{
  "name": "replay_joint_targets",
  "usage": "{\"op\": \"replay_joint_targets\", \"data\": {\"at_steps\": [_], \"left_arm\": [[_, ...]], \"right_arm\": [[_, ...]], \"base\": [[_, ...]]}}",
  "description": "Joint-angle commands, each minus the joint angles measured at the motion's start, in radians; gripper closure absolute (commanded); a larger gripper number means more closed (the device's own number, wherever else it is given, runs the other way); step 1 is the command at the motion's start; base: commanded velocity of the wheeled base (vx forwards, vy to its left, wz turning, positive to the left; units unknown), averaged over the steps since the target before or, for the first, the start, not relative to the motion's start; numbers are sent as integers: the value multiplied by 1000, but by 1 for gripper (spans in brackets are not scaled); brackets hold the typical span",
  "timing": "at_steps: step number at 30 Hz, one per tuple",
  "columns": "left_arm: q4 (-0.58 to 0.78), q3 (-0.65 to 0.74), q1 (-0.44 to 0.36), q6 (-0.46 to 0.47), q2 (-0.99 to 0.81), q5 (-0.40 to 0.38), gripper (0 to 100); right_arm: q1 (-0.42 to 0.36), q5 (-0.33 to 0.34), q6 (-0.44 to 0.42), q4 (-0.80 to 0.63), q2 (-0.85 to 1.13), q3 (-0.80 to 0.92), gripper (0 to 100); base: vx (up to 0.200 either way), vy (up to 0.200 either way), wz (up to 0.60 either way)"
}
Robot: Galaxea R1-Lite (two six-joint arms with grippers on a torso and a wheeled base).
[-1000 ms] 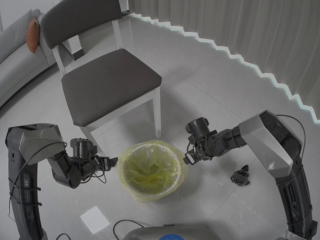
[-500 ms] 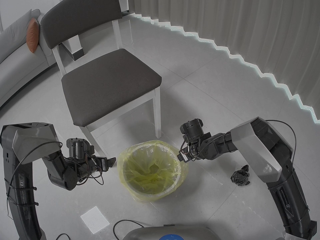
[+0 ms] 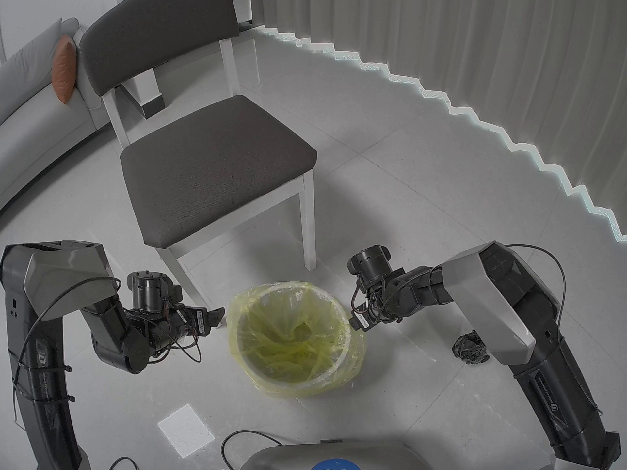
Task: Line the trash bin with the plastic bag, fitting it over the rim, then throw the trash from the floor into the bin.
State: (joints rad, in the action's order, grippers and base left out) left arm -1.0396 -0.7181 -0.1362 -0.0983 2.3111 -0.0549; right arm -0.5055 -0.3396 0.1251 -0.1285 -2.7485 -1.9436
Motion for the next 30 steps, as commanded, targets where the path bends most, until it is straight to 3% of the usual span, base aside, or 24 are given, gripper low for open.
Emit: {"op": "replay_joint_targets", "data": {"at_steps": [1,11,30], "left_arm": [[-2,0,-2,-12,5,0,0],[-40,5,-8,-20,10,0,0],[-154,75,-11,-24,7,0,0]], "right_arm": [[9,-19,-13,-49,-28,-51,0],[25,-27,-38,-52,4,-37,0],[76,-16,-61,-42,207,166,0]], "base": [[0,0,0],[0,0,0],[0,0,0]]}}
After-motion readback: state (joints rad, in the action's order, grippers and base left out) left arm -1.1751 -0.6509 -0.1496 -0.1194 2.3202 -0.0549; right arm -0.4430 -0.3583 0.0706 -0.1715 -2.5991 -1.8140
